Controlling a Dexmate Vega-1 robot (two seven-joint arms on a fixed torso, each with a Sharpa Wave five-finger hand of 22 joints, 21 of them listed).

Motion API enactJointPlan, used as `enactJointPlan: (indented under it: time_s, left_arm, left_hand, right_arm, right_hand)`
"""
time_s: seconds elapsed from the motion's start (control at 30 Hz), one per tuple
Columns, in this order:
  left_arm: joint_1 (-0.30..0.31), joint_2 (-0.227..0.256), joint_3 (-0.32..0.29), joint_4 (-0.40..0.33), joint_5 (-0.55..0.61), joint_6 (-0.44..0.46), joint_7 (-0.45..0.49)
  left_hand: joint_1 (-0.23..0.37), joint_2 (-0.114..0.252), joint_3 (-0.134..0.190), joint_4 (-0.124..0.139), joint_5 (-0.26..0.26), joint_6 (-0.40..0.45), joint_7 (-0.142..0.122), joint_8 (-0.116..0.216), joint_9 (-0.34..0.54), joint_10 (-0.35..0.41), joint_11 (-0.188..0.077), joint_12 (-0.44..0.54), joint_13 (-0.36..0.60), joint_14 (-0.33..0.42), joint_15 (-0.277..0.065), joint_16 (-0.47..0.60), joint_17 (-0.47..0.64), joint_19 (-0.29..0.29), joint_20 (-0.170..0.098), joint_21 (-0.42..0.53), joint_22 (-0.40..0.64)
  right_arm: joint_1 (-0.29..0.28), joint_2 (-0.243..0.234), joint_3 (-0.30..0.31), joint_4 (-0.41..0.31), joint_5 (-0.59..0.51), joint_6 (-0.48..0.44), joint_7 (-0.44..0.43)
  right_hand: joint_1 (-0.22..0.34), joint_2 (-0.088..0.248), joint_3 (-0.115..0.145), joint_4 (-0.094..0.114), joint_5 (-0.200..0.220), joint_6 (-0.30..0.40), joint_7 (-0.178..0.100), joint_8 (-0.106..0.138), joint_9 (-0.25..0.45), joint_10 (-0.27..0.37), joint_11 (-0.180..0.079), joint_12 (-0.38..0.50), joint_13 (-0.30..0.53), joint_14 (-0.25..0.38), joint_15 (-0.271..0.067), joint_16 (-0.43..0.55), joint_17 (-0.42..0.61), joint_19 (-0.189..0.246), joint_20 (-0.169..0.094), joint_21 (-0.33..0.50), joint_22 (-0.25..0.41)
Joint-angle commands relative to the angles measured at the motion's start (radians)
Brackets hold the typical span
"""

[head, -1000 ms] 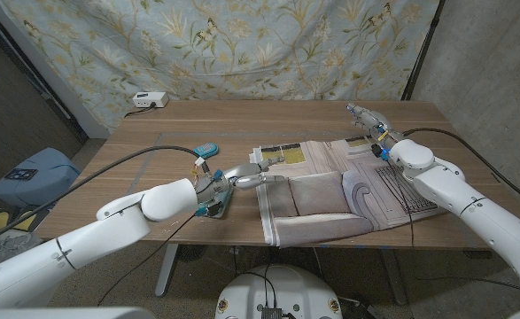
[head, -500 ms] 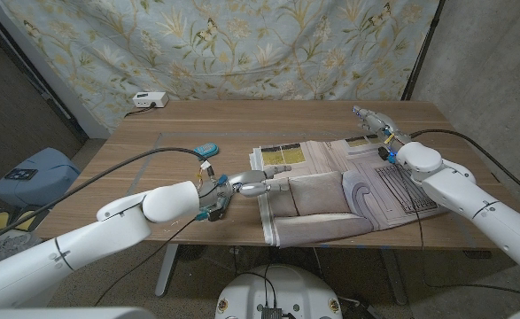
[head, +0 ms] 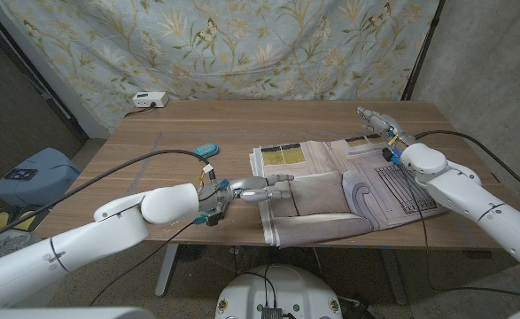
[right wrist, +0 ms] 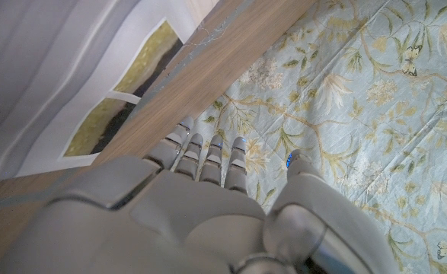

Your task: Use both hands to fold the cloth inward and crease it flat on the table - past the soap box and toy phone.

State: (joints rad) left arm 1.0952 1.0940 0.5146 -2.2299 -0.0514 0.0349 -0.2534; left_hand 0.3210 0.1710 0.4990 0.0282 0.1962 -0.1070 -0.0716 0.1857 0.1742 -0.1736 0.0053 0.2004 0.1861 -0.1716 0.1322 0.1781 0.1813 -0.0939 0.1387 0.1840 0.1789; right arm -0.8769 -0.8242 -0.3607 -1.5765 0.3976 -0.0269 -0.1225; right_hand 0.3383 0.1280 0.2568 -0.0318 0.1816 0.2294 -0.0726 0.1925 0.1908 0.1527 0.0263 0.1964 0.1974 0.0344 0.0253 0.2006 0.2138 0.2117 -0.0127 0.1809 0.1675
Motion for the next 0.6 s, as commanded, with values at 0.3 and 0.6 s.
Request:
enactJointPlan:
  time_s: [0.3, 0.6]
  left_arm:
    - [-0.006, 0.024, 0.024, -0.025, 0.043, 0.015, -0.046]
    - [-0.044, 0.010, 0.058, -0.013, 0.068, 0.019, -0.108]
  left_hand:
    - [-0.019, 0.001, 0.004, 0.015, 0.004, 0.010, 0.004, 0.004, 0.003, -0.043, -0.009, 0.001, -0.001, -0.069, -0.014, 0.002, -0.001, -0.018, -0.006, 0.006, 0.005]
    - [-0.040, 0.007, 0.003, 0.038, 0.002, 0.011, 0.000, 0.002, 0.003, -0.048, -0.008, -0.001, -0.002, -0.065, -0.012, 0.007, 0.002, -0.031, -0.002, 0.005, 0.006]
  right_arm:
    - [-0.051, -0.023, 0.031, -0.020, -0.008, 0.007, -0.043]
    - [-0.086, -0.036, 0.053, -0.037, -0.012, 0.013, -0.071]
  right_hand:
    - [-0.009, 0.001, 0.002, -0.010, 0.006, 0.001, 0.006, 0.000, 0.002, -0.005, -0.001, 0.003, 0.004, -0.007, 0.004, 0.000, -0.001, -0.006, 0.002, 0.005, 0.003]
    - [-0.009, 0.001, 0.002, -0.011, 0.005, 0.000, 0.008, 0.000, 0.002, -0.005, 0.003, 0.003, 0.004, -0.008, 0.003, 0.000, -0.002, -0.007, 0.002, 0.005, 0.003]
